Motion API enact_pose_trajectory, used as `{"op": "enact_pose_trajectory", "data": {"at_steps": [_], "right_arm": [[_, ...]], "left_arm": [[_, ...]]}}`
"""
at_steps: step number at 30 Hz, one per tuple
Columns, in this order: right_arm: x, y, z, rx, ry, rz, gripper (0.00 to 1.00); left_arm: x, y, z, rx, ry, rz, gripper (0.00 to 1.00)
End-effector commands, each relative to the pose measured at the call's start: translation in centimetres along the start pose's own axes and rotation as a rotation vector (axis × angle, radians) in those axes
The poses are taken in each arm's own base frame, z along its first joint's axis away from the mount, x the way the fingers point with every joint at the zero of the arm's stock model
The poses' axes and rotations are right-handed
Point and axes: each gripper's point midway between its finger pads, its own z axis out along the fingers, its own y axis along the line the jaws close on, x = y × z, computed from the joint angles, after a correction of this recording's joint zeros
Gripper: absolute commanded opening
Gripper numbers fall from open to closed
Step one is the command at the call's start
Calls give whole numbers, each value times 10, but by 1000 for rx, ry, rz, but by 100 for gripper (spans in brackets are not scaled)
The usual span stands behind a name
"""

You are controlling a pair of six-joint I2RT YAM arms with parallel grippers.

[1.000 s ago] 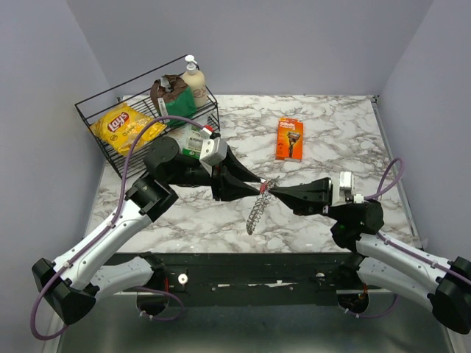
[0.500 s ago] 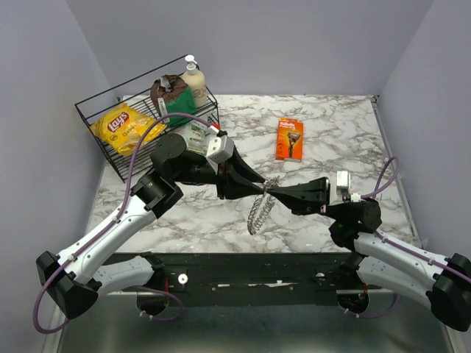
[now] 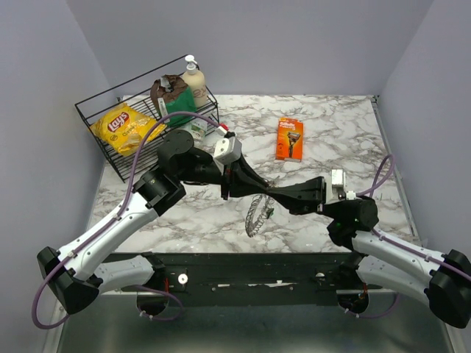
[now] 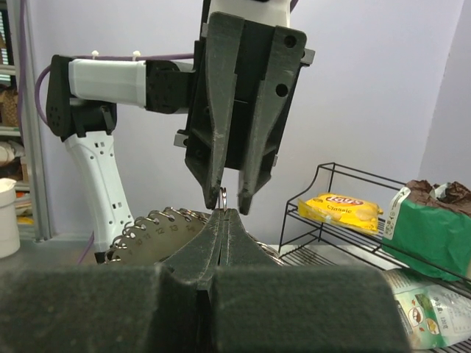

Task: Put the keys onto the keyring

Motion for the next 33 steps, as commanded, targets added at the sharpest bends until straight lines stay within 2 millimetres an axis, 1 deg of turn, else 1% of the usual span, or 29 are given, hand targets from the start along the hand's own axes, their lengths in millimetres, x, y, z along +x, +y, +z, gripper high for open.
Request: {"op": "enact_pose_trajectory", "data": {"at_steps": [1,3,6,7,10,13,16,20,25,26,28,29,31,32,33], "right_arm": [[-29,5,7,-38,-91,-69,1],[-31,5,6,-34,-94,-73,1],[-33,6,5,-31,-99,-76,1],[-33,5,5,-28,-101,-78,1],[-34,6,5,-27,-102,-79,1],[-34,6,5,-27,-102,-81,1],[-35,7,5,-35,-103,-84,1],[-36,8,5,-39,-103,-80,1],[-33,9,6,-51,-92,-74,1],[-34,9,7,-55,-92,-75,1],[-33,9,6,-53,-91,-72,1],[-33,9,7,-52,-90,-73,1],[-32,9,7,-53,-88,-72,1],[-33,9,7,-52,-89,-72,1],[-32,9,7,-53,-86,-69,1]], "left_arm": [[2,3,2,-26,39,18,19],[2,6,0,-47,46,21,20],[1,8,-3,-77,46,39,36],[-2,6,-5,-85,39,52,43],[-4,6,-9,-105,32,67,44],[-1,6,-11,-119,47,67,43],[4,8,-13,-129,68,56,40],[9,7,-12,-121,78,43,34],[6,8,-9,-110,72,42,27],[5,7,-9,-108,70,44,22],[6,7,-8,-102,74,41,16],[4,8,-9,-105,73,47,10],[6,10,-9,-115,83,40,5],[6,11,-9,-119,85,41,0],[7,11,-9,-121,91,37,0]]}}
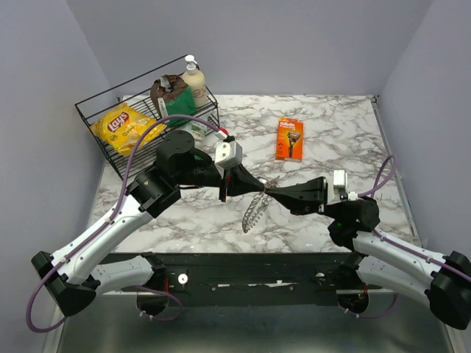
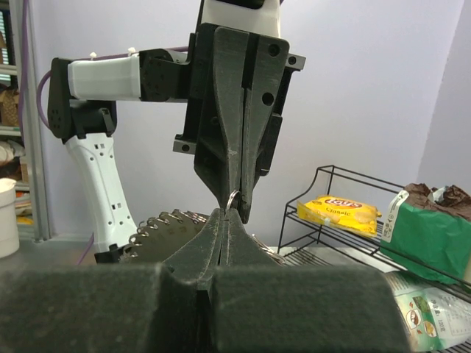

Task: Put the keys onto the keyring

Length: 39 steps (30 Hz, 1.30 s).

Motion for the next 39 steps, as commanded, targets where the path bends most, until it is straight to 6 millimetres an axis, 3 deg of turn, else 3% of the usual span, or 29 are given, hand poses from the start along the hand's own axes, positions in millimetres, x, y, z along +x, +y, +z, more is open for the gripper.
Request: {"op": "enact_pose_trajectory", "data": {"at_steps": [1,10,12,13,15,16,19,21,22,30,34,39], "right_arm": [[-28,6,8,-45,-77,-61,1],[-18,4,6,-31,-35,-49,4],[-20,2,4,-11,-35,-56,20],[-17,0,3,3,-21,-48,39],[-21,-1,2,17,-16,-69,57],[-13,-4,1,33,23,-51,71],[-9,-12,1,73,89,-54,87],[-12,-17,5,90,116,-60,91],[-3,-21,3,104,171,-49,93],[24,-36,10,125,340,9,92],[41,-39,10,121,416,53,74],[54,-40,8,107,472,72,64]], "left_arm": [[-2,7,0,-33,16,5,0],[1,16,-6,-94,68,27,0],[3,20,-9,-129,95,17,0],[6,22,-9,-135,107,21,0],[12,23,-12,-149,137,11,0],[15,25,-13,-160,151,5,0],[25,32,-17,-200,207,-2,0],[30,33,-21,-219,244,-1,0],[33,36,-22,-236,263,-2,0],[48,42,-30,-303,415,11,0],[52,41,-30,-304,464,16,0],[55,36,-34,-291,499,17,0]]}}
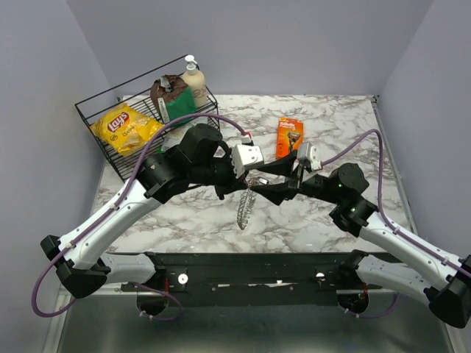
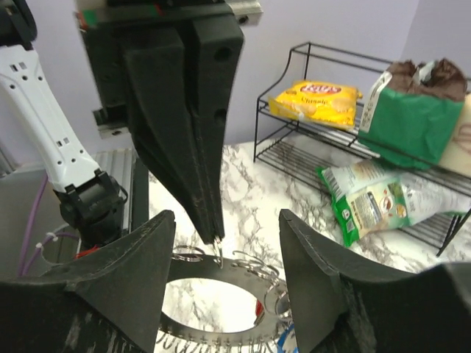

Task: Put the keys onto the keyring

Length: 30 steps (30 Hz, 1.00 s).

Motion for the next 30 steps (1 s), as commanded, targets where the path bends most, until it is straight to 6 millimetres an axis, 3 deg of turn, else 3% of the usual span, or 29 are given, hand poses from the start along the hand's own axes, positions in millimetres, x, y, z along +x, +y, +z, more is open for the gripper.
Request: {"op": "enact_pose_trajectory", "data": {"at_steps": [1,4,13,17,21,24,26,30], "right_arm": [[13,1,1,-19,79,13,59],[19,4,2,-48,106,10,50],[30,16,2,-123,142,32,48],[34,17,4,-149,153,15,36],[39,19,6,-172,166,28,33],[43,20,7,-185,175,37,20],[43,19,7,-184,175,35,5],[41,19,7,-178,166,22,1]], "left_arm": [[-1,-1,-10,-18,27,37,0],[-1,-3,-11,-9,27,47,0],[-1,-8,-8,22,27,50,0],[-3,-9,-6,28,20,55,0],[-6,-11,-6,39,4,58,0],[-6,-11,-5,39,5,55,0],[-5,-11,-5,40,6,53,0],[-5,-12,-4,47,6,53,0]]}}
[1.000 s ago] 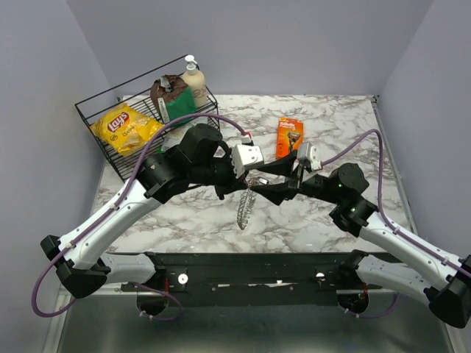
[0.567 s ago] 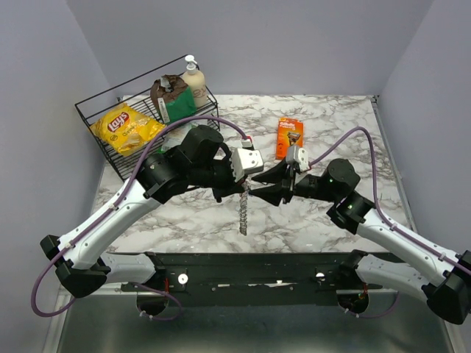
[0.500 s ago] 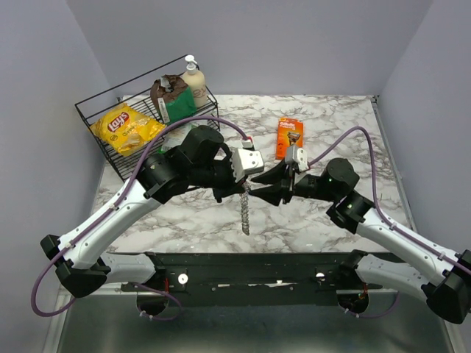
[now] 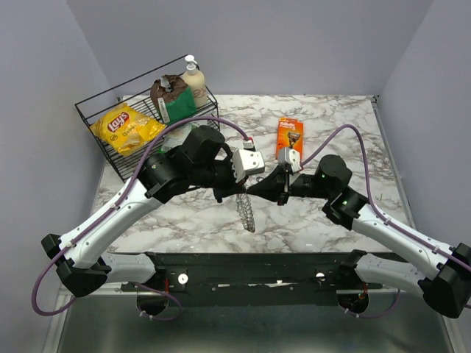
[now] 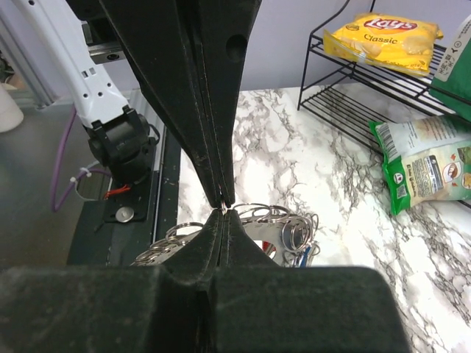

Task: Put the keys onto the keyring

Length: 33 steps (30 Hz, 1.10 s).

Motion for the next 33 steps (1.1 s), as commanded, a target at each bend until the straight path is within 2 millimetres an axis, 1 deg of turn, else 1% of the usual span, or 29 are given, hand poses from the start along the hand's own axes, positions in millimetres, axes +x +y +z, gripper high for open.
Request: {"op": "enact_pose_trajectory", "data": {"at_steps": [1,5,7,8,9,10,11,12,13,14,15,16,17,18,20,21,22,23,24,25,26,27,28,29,30,31,32,33], "right_arm": [[-10,2,1,-19,-15,-32,1],[-10,2,0,-14,-20,-40,1],[-13,1,-1,-3,-32,-47,1],[-10,1,-2,5,-34,-43,1],[-14,0,-4,20,-47,-49,1],[-18,-1,-5,32,-69,-53,1],[-21,-2,-6,43,-84,-64,1],[-19,-2,-7,52,-89,-68,1],[-26,0,-9,56,-114,-54,1],[-28,1,-10,59,-125,-54,1],[-26,-1,-11,72,-130,-51,1],[-34,0,-13,79,-161,-56,1],[-36,0,-14,85,-176,-55,1],[-39,-1,-15,99,-195,-55,1],[-45,1,-20,110,-245,-56,1],[-46,-1,-22,132,-262,-49,1],[-48,0,-25,139,-300,-45,1],[-52,2,-29,149,-332,-46,1],[-65,1,-35,170,-404,-49,1],[-69,1,-39,184,-441,-49,1],[-60,1,-42,197,-455,-32,1],[-74,3,-51,214,-531,-58,1],[-75,6,-54,207,-557,-52,1],[-72,8,-56,205,-572,-53,1],[-80,13,-60,188,-611,-74,1],[-81,15,-61,178,-622,-84,1],[-84,19,-62,162,-634,-94,1],[-86,24,-64,141,-651,-116,1]], "left_arm": [[-18,-5,-2,22,-60,30,0],[-20,-3,-3,8,-72,30,0],[-24,0,-6,-17,-95,31,0],[-24,2,-6,-28,-103,29,4],[-25,6,-5,-49,-116,31,9],[-26,8,-9,-74,-136,33,15],[-27,10,-9,-94,-150,17,31],[-27,16,-6,-125,-164,10,39],[-29,16,-9,-138,-184,8,46],[-30,18,-10,-145,-195,2,56],[-33,19,-9,-147,-217,-11,58],[-37,18,-13,-147,-245,-14,60],[-39,19,-15,-149,-263,-19,64],[-44,21,-14,-153,-298,-35,65],[-52,17,-22,-136,-355,-39,68],[-56,22,-23,-147,-392,-45,68],[-60,19,-30,-136,-429,-58,69],[-63,16,-33,-112,-457,-57,70],[-66,19,-38,-117,-502,-52,69],[-68,18,-42,-104,-527,-46,69],[-71,7,-45,-37,-558,-51,69],[-72,13,-48,-38,-603,-47,69],[-75,8,-56,-18,-641,-32,69],[-70,-4,-54,66,-649,-47,69],[-78,-6,-62,79,-701,-12,70],[-76,-7,-67,95,-711,-12,70],[-78,-10,-69,129,-728,-17,70],[-78,-18,-70,181,-736,16,70]]}}
